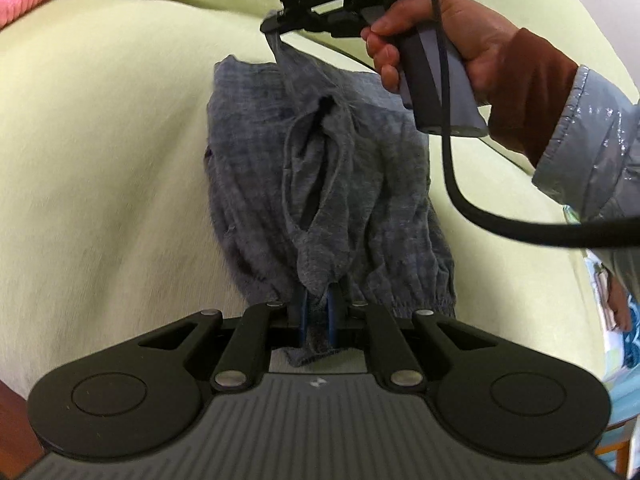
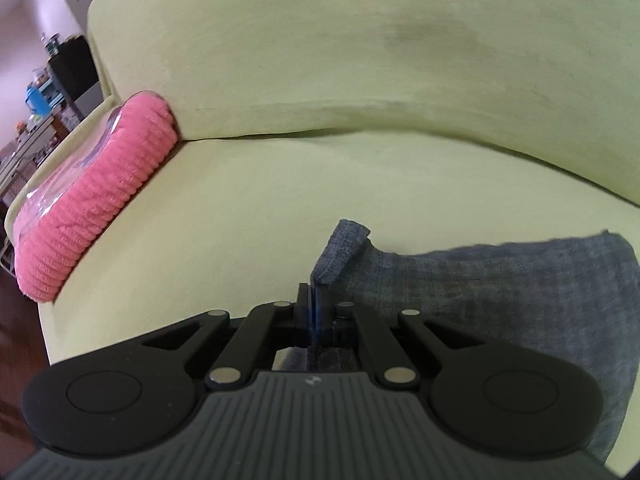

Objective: Fold clothes

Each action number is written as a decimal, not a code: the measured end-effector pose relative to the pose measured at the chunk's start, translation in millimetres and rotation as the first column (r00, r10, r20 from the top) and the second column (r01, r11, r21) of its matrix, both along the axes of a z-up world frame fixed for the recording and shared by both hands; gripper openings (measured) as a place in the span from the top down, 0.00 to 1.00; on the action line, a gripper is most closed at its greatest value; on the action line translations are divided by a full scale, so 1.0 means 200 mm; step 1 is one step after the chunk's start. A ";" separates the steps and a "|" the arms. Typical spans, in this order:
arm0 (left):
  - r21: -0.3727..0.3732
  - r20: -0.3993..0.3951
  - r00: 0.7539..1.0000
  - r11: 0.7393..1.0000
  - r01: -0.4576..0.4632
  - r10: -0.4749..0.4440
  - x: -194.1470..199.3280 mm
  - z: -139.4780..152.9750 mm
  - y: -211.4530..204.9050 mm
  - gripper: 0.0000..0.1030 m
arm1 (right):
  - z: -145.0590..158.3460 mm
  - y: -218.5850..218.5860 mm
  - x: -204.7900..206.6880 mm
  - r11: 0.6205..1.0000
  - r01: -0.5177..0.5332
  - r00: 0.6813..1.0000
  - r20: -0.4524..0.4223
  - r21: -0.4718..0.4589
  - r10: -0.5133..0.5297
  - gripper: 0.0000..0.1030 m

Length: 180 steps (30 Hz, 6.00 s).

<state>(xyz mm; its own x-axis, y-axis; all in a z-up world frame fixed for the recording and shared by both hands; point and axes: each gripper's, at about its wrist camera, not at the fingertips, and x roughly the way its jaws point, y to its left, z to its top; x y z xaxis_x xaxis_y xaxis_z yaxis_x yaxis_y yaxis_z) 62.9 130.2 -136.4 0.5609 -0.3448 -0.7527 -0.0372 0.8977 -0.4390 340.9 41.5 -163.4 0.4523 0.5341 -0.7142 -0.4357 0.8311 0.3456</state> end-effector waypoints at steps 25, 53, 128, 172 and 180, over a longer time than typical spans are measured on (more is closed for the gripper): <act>0.030 -0.026 0.999 0.999 -0.043 0.044 -0.10 0.06 0.07 0.86 | 0.13 -0.31 -0.40 0.988 0.026 0.998 -0.062 0.153 -0.016 0.50; 0.147 0.172 0.980 0.987 0.071 -0.096 0.84 0.04 0.09 0.72 | -0.27 -0.42 -1.22 0.994 0.058 0.991 -0.128 0.095 -0.046 0.95; 0.171 0.139 0.913 0.917 0.359 -0.383 0.59 -0.33 -0.58 0.55 | -0.27 -1.15 0.43 0.925 0.347 0.926 -0.214 0.159 -0.310 0.67; 0.368 0.026 0.953 0.889 0.272 -0.303 0.53 -0.27 -0.28 0.55 | -0.15 -0.92 -0.90 0.993 -0.082 0.996 0.037 0.083 0.079 0.74; 0.396 0.030 0.970 0.894 0.210 -0.242 0.46 -0.22 -0.23 0.54 | -0.12 -0.93 -0.99 0.999 -0.021 0.999 0.027 -0.025 0.022 0.79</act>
<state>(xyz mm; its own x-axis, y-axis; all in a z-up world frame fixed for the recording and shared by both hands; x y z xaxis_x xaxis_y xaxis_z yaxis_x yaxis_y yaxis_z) 153.9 83.4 -180.0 0.5640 -0.1597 -0.8102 0.2067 0.9772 -0.0488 143.6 -143.9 -188.2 0.4607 0.5263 -0.7147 -0.4623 0.8297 0.3130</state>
